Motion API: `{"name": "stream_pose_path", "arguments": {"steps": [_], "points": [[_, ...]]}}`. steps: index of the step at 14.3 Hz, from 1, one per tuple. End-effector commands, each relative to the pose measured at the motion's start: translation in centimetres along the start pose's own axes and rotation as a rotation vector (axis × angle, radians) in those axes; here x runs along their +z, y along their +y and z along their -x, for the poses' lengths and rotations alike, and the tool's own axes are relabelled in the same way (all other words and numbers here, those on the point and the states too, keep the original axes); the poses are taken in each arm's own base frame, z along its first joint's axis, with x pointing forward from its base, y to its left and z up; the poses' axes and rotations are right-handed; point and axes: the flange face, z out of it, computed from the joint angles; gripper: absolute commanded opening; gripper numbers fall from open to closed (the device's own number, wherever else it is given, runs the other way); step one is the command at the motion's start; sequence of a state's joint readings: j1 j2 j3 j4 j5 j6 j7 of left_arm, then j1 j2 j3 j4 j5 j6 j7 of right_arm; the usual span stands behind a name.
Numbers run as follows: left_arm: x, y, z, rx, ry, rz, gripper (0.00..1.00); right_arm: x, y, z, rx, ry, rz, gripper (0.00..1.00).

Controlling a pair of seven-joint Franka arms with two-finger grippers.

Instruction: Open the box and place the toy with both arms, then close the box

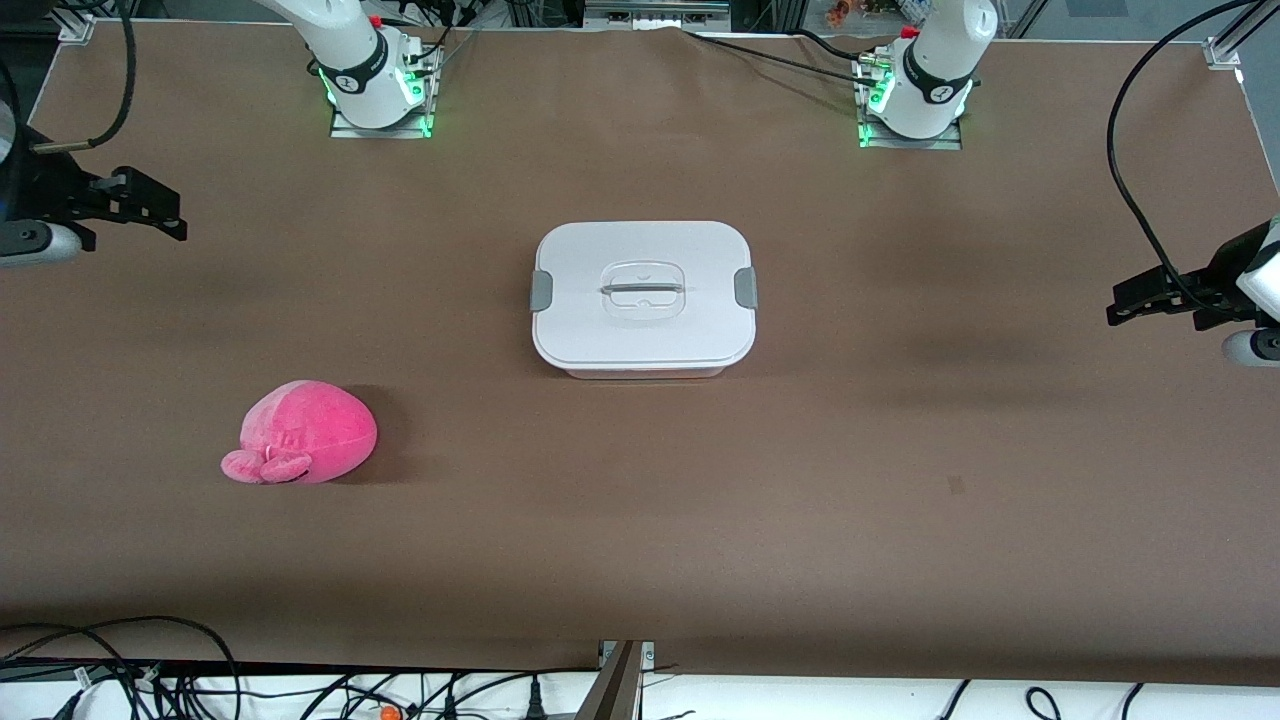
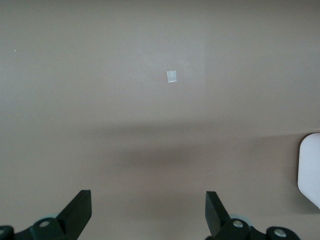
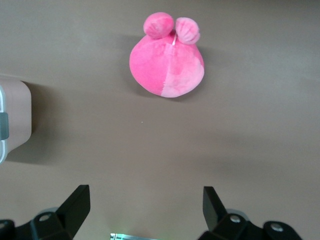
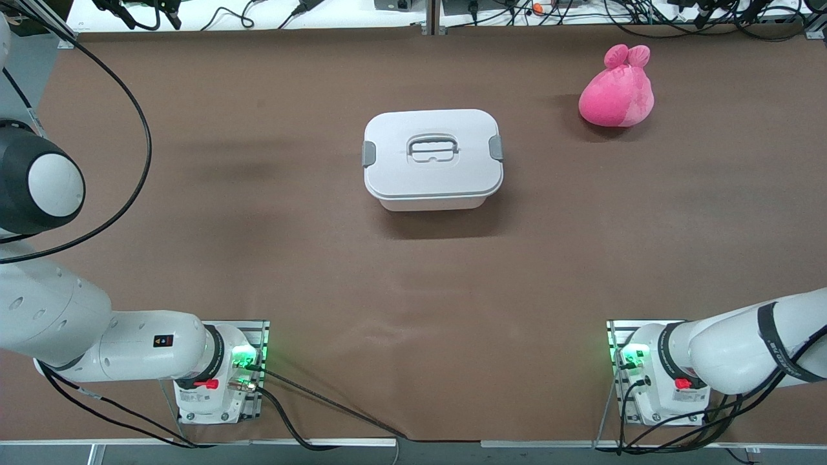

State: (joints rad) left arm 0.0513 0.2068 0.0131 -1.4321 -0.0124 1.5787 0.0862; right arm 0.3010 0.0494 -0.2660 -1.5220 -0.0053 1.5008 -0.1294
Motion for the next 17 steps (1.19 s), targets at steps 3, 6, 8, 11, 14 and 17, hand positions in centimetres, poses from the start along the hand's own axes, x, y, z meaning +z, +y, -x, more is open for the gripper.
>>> {"name": "stream_pose_path", "arguments": {"steps": [3, 6, 8, 11, 14, 17], "points": [[-0.5, -0.1, -0.4, -0.003, 0.012, 0.026, 1.0, -0.2, 0.1, 0.5, 0.008, -0.014, 0.028, 1.0], [-0.3, 0.0, -0.4, -0.003, 0.009, 0.028, 1.0, -0.1, 0.0, 0.5, 0.011, -0.023, 0.026, 1.0], [-0.3, -0.1, -0.4, -0.005, 0.009, 0.028, 1.0, -0.2, -0.3, 0.6, 0.003, -0.021, 0.023, 1.0], [-0.3, 0.8, -0.5, 0.001, 0.009, 0.029, 1.0, -0.4, -0.7, 0.6, -0.005, -0.018, 0.023, 1.0], [-0.1, 4.6, -0.7, 0.068, 0.002, 0.027, 1.0, -0.1, -0.7, 0.6, -0.005, -0.022, 0.023, 1.0], [0.1, 11.4, -0.4, 0.18, -0.001, 0.021, 1.0, -0.2, -0.8, 0.8, -0.008, -0.021, 0.023, 1.0]]}}
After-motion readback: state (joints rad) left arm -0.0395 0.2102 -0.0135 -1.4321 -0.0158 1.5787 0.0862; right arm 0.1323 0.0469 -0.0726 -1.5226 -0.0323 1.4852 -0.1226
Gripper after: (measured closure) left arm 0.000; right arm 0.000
